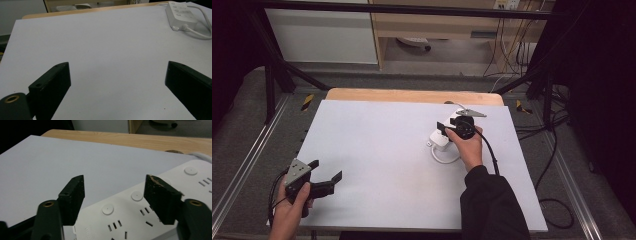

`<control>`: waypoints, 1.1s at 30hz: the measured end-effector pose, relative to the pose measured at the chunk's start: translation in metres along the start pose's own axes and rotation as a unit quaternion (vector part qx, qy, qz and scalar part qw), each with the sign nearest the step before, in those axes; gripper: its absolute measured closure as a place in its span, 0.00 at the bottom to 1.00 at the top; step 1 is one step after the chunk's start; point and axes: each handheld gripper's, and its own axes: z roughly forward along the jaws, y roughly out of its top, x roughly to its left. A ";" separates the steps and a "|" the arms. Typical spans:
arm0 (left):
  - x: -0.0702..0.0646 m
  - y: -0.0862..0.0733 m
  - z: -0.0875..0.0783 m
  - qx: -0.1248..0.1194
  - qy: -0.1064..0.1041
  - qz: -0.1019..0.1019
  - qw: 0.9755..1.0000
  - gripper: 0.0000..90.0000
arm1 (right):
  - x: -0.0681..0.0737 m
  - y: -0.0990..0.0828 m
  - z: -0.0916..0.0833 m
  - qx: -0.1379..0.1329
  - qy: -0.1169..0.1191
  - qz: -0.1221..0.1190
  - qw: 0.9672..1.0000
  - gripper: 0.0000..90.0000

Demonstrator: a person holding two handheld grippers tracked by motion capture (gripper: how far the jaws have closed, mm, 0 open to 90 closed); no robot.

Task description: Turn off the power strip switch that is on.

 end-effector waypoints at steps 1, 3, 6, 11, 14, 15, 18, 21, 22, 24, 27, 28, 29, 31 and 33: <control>0.000 0.000 0.000 0.000 0.000 0.000 1.000 0.07 | 0.000 0.000 -0.002 0.000 0.000 0.001 1.000 0.33; 0.000 0.000 0.000 0.000 0.000 0.000 1.000 0.07 | -0.001 0.000 -0.006 -0.002 0.000 -0.001 1.000 0.30; 0.000 0.000 0.000 0.000 0.000 0.000 1.000 0.07 | 0.000 0.001 -0.013 -0.004 -0.003 -0.004 1.000 0.22; 0.000 0.000 0.000 0.002 0.001 0.001 1.000 0.07 | 0.004 0.004 -0.028 -0.001 -0.012 -0.013 1.000 0.13; 0.000 0.000 0.000 0.002 0.002 0.002 1.000 0.07 | 0.006 0.005 -0.039 -0.010 -0.011 -0.013 1.000 0.09; 0.000 0.000 0.000 0.002 0.002 0.002 1.000 0.07 | 0.006 0.006 -0.042 -0.013 -0.011 -0.010 1.000 0.07; 0.000 0.000 0.000 0.003 0.002 0.002 1.000 0.07 | 0.008 0.007 -0.054 -0.021 -0.008 -0.010 1.000 0.07; 0.000 0.000 0.000 0.004 0.003 0.003 1.000 0.07 | 0.009 0.007 -0.065 -0.026 -0.008 -0.009 1.000 0.06; -0.001 0.000 0.000 0.004 0.002 0.002 1.000 0.07 | 0.009 0.006 -0.070 -0.029 -0.008 -0.008 1.000 0.06; -0.001 0.000 0.000 0.004 0.003 0.002 1.000 0.07 | 0.010 0.005 -0.078 -0.033 -0.009 -0.010 0.999 0.06; -0.001 0.000 0.000 0.005 0.003 0.003 1.000 0.07 | 0.010 0.002 -0.089 -0.036 -0.013 -0.012 0.999 0.05; -0.001 0.000 0.000 0.004 0.003 0.003 1.000 0.07 | 0.009 0.000 -0.093 -0.037 -0.012 -0.013 0.999 0.05; -0.001 0.000 0.000 0.004 0.003 0.003 1.000 0.07 | 0.009 -0.001 -0.096 -0.038 -0.012 -0.012 0.999 0.05; -0.001 0.000 0.000 0.004 0.003 0.003 1.000 0.07 | 0.008 -0.005 -0.103 -0.042 -0.010 -0.013 0.999 0.05; -0.001 0.000 0.000 0.005 0.003 0.002 1.000 0.07 | 0.006 -0.009 -0.109 -0.043 -0.012 -0.019 0.999 0.05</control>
